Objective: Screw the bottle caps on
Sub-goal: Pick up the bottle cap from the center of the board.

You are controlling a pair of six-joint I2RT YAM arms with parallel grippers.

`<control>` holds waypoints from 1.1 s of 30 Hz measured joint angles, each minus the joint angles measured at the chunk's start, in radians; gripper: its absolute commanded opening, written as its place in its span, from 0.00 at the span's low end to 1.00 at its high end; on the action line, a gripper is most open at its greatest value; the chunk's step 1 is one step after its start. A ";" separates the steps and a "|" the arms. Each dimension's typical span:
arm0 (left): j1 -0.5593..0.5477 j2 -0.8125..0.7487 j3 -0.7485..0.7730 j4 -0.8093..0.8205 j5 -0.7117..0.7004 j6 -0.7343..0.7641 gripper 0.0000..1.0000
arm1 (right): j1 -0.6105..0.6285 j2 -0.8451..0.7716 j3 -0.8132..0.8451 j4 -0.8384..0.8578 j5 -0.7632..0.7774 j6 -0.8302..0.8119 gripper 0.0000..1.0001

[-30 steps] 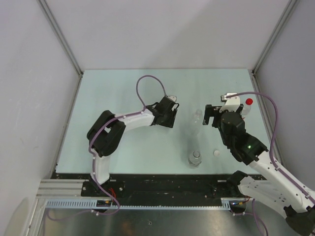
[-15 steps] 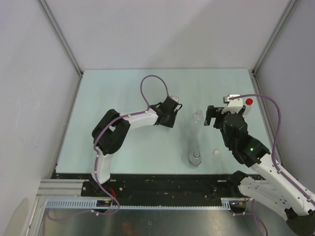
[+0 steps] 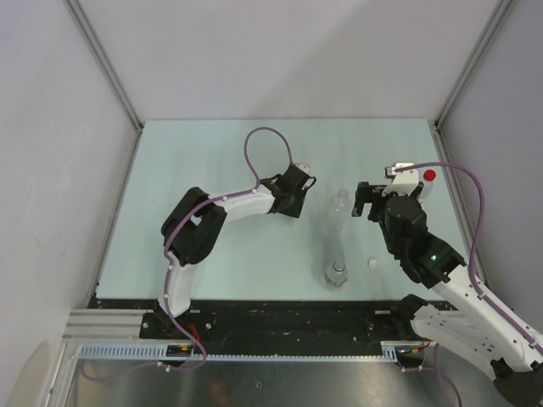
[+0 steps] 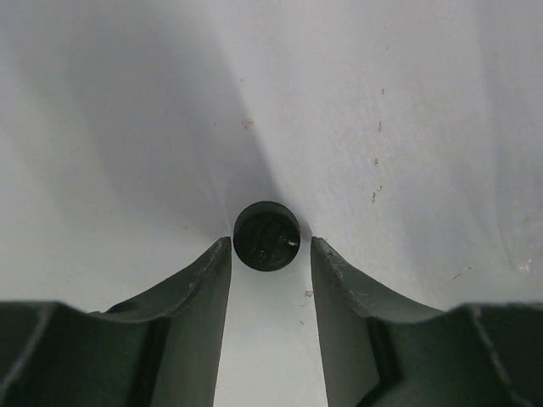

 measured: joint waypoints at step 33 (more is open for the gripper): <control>0.000 -0.615 -0.233 0.085 0.346 0.148 0.06 | 0.044 -0.256 -0.002 -0.178 -0.013 0.148 0.99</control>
